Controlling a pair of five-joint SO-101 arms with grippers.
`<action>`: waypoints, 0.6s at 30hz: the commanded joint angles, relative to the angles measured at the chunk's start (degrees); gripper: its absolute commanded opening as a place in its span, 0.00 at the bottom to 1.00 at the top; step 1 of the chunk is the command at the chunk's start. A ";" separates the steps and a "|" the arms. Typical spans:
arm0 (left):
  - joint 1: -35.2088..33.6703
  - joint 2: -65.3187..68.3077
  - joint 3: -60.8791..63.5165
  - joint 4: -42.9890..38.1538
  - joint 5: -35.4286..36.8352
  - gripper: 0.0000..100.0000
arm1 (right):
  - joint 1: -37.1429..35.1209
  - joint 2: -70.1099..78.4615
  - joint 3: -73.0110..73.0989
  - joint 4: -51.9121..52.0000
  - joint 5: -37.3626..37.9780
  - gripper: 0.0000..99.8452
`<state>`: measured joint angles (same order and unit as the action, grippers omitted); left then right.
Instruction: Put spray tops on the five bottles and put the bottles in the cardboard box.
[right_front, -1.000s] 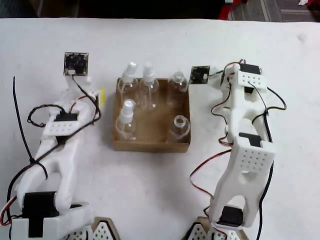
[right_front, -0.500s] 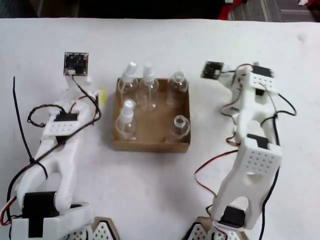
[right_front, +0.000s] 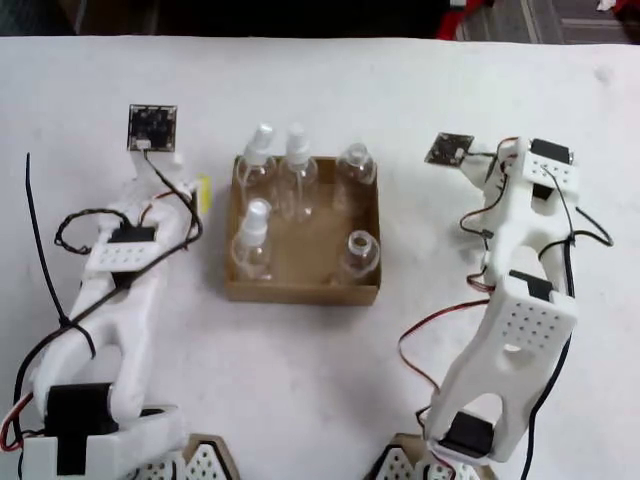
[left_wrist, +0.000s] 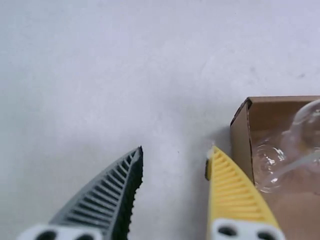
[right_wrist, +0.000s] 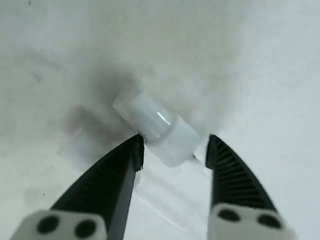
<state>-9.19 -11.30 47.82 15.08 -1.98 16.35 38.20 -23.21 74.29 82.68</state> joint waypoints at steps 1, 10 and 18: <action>0.66 -1.54 -0.18 -1.41 -0.62 0.20 | -1.19 -4.88 -0.62 0.84 -0.09 0.25; 0.57 -1.54 -0.18 -1.41 -0.62 0.20 | -5.05 -3.82 -0.62 0.31 2.46 0.25; 0.57 -1.54 -0.18 -1.41 -0.62 0.20 | -5.14 1.54 -0.70 -3.30 6.59 0.25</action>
<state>-9.19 -11.30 47.82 15.08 -1.98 11.52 39.16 -23.21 72.79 88.40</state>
